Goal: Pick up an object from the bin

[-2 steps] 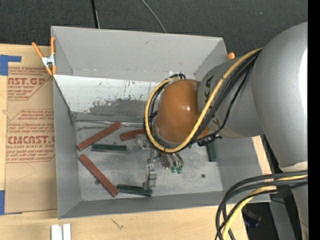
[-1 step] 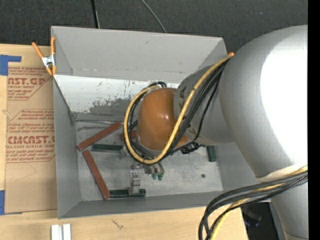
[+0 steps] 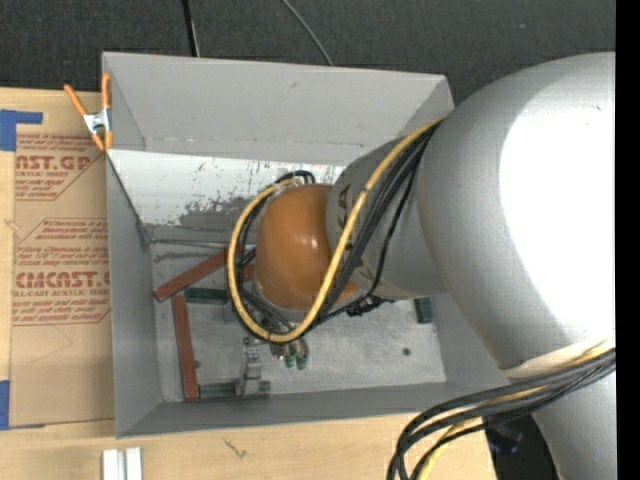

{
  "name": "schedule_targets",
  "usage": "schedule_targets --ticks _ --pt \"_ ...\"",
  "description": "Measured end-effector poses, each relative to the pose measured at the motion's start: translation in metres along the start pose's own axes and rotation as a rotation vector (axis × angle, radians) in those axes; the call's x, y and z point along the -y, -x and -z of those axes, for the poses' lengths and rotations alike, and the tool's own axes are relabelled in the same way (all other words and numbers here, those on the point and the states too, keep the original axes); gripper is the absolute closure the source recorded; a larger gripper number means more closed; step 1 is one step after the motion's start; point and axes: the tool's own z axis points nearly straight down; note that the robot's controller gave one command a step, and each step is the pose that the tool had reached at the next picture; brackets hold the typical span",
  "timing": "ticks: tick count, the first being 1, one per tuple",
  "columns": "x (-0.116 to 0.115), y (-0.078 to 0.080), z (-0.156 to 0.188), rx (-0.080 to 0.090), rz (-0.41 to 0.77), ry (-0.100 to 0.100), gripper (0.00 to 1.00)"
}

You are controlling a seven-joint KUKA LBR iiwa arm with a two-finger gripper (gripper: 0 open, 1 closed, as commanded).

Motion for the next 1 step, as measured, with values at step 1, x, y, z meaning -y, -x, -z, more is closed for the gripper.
schedule_targets --ticks 1 --pt "0.0249 -0.0062 -0.0009 -0.001 -0.001 -0.007 0.00"
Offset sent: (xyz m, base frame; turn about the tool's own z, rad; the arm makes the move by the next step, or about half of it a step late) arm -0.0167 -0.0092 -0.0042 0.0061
